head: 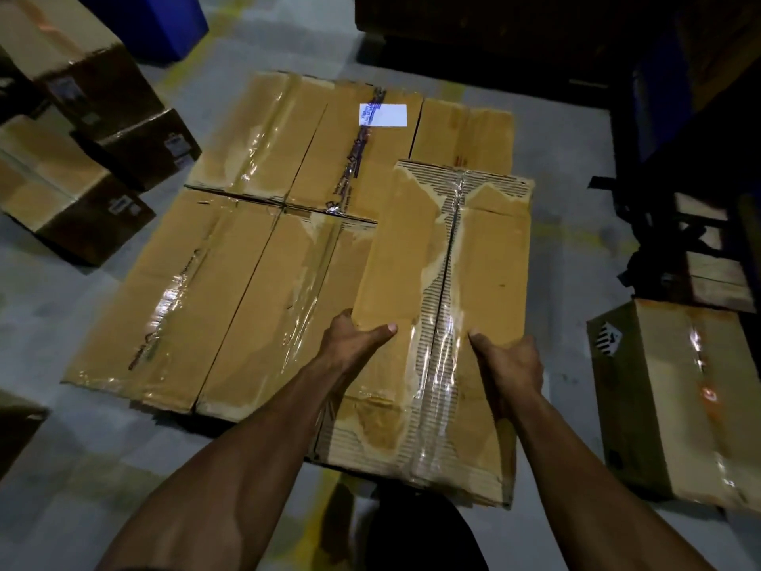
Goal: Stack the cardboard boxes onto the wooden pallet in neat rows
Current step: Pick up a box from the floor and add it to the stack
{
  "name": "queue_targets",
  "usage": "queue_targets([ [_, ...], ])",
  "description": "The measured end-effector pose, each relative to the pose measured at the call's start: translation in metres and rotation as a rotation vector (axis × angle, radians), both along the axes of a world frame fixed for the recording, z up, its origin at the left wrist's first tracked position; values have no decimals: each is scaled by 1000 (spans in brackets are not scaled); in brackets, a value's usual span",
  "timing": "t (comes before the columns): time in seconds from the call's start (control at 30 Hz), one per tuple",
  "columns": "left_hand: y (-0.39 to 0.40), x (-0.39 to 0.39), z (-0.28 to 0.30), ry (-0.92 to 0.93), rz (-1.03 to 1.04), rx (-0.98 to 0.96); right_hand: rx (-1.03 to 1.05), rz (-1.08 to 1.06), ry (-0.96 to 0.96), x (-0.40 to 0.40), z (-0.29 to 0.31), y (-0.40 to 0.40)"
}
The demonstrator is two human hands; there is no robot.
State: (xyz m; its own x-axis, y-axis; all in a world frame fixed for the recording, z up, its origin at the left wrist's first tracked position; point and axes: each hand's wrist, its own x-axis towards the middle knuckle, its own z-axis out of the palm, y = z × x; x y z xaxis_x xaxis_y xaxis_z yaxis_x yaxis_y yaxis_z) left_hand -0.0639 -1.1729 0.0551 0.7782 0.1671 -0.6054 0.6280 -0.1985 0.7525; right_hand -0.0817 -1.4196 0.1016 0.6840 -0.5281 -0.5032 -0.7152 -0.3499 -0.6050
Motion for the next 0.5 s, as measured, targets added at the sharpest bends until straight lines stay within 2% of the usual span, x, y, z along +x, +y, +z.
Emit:
queue_targets([
  [0.23, -10, -3, 25, -45, -1, 30, -28, -4, -1, -3, -4, -3],
  [0.5, -9, 3, 22, -35, -53, 76, 6, 9, 27, 1, -7, 0],
])
